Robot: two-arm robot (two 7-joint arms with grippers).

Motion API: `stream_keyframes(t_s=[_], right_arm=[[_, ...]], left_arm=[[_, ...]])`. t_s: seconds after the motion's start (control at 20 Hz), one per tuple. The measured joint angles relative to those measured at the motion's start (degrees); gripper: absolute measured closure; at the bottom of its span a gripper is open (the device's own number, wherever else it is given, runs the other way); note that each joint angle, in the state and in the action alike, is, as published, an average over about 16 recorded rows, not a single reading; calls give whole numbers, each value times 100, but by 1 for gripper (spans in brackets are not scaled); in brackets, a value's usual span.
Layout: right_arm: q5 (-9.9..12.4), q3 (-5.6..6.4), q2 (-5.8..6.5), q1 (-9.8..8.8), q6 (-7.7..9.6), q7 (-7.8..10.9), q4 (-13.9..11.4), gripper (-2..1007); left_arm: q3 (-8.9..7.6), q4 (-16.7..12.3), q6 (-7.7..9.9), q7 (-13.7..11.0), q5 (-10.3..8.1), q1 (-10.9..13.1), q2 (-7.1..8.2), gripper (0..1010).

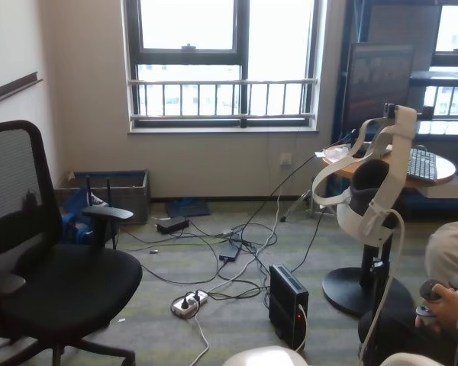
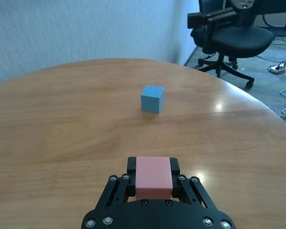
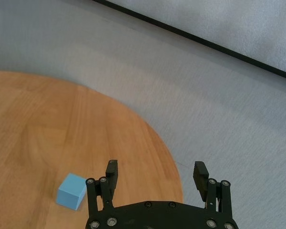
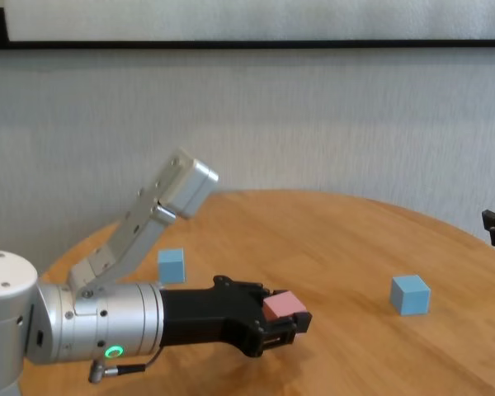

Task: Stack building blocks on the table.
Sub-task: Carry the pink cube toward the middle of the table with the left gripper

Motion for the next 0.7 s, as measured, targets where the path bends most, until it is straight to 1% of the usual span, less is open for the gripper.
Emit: stream_keyframes(t_s=[0.4, 0.7], right_arm=[[0, 0, 0, 0, 0, 0, 0, 4], [0, 0, 0, 0, 0, 0, 0, 5]], left_arm=[[11, 209, -85, -25, 31, -32, -82, 600], [-7, 241, -92, -37, 39, -32, -91, 534]])
